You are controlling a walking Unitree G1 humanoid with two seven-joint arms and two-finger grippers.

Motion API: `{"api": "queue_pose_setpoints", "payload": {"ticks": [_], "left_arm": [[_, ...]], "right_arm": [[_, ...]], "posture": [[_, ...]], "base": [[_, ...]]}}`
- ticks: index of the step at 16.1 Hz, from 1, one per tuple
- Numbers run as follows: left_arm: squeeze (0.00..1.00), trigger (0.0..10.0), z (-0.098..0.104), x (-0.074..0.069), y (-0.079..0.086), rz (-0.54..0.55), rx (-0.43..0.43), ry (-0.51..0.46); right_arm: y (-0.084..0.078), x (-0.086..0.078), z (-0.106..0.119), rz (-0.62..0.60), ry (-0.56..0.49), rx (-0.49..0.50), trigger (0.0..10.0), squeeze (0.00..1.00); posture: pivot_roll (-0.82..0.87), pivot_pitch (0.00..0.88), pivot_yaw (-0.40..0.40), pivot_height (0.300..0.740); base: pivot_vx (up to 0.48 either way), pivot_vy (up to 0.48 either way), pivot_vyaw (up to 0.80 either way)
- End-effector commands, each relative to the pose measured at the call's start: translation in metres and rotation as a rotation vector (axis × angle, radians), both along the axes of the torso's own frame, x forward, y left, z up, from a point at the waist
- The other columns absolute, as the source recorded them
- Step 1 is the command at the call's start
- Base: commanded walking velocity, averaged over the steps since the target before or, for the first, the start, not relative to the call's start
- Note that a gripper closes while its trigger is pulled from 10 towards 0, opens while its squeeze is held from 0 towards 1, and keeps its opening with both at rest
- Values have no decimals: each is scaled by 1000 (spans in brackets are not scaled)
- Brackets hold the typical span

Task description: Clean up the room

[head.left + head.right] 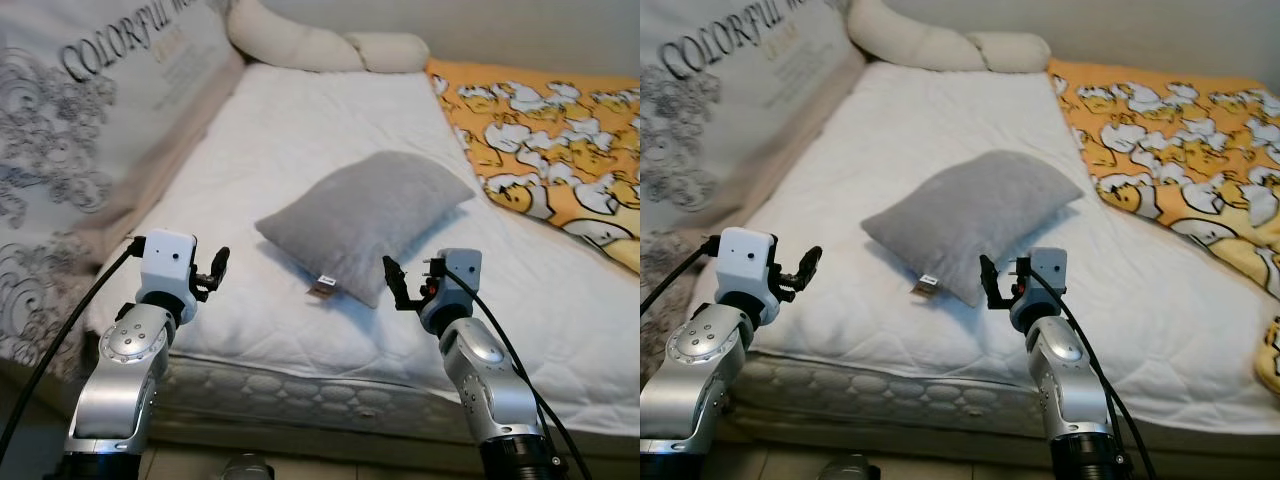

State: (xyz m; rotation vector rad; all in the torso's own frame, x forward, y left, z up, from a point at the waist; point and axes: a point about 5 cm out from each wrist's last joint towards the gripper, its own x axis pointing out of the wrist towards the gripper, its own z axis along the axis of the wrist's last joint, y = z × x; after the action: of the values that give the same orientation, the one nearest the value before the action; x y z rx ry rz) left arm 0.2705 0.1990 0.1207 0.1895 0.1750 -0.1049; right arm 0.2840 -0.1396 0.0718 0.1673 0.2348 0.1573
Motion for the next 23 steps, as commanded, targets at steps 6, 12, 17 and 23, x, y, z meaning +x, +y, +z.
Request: {"api": "queue_pose_setpoints", "payload": {"ticks": [6, 12, 17, 23], "left_arm": [[0, 10000, 6, 4, -2, -2, -6, -20], [0, 10000, 6, 4, -2, -9, -1, -17], [0, 10000, 4, 3, -6, -35, 9, -11], [0, 10000, 2, 2, -9, -63, 16, 2]], "right_arm": [[0, 3, 5, 13, -25, -47, 10000, 0], [-1, 3, 6, -1, -29, -23, 10000, 0], [-2, 4, 4, -9, -20, -38, 10000, 0], [-1, 4, 2, -13, -12, -36, 10000, 0]], "posture": [[5, 0, -24, 740], [6, 0, -23, 740], [6, 0, -23, 740], [6, 0, -22, 740]], "base": [[323, 0, 98], [387, 0, 267], [64, 0, 0], [0, 0, 0]]}}
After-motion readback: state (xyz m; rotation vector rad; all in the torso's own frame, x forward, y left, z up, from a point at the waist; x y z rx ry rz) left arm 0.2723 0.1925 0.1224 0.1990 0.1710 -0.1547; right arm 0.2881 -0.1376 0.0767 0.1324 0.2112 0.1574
